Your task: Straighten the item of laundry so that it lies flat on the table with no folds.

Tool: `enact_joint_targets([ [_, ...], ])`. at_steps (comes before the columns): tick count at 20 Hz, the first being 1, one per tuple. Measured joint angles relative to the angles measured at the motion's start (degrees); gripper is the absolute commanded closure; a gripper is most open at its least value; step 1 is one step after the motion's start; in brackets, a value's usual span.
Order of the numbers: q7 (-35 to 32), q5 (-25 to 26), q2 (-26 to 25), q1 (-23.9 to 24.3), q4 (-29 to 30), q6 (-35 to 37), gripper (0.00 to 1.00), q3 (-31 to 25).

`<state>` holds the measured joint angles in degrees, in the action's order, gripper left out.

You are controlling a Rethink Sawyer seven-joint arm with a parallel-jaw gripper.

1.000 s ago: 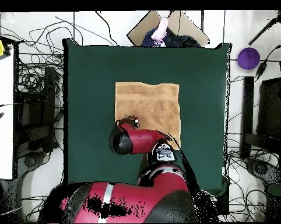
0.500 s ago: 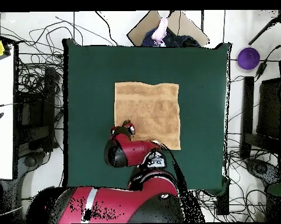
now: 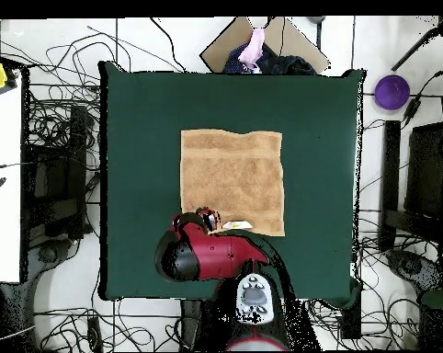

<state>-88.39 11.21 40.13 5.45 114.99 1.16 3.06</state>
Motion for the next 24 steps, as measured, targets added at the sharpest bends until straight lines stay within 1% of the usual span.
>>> enact_joint_targets([
  [1, 0.0, 0.0, 1.7, 0.6, 0.2, 2.2, 1.00, 0.0],
  [4, 0.0, 0.0, 4.9, 2.0, 0.3, 5.4, 1.00, 0.0],
  [8, 0.0, -0.1, 5.6, 2.4, 0.4, 5.9, 1.00, 0.0],
  [10, 0.0, -0.2, 5.2, 2.7, 0.5, 5.9, 1.00, 0.0],
  [16, 0.0, -0.3, 1.3, 3.2, 1.3, 5.6, 1.00, 0.0],
  [21, 0.0, -0.3, -1.7, 3.2, 1.3, 2.8, 1.00, 0.0],
  [24, 0.0, -0.3, -4.1, 3.2, 1.3, -0.5, 1.00, 0.0],
])
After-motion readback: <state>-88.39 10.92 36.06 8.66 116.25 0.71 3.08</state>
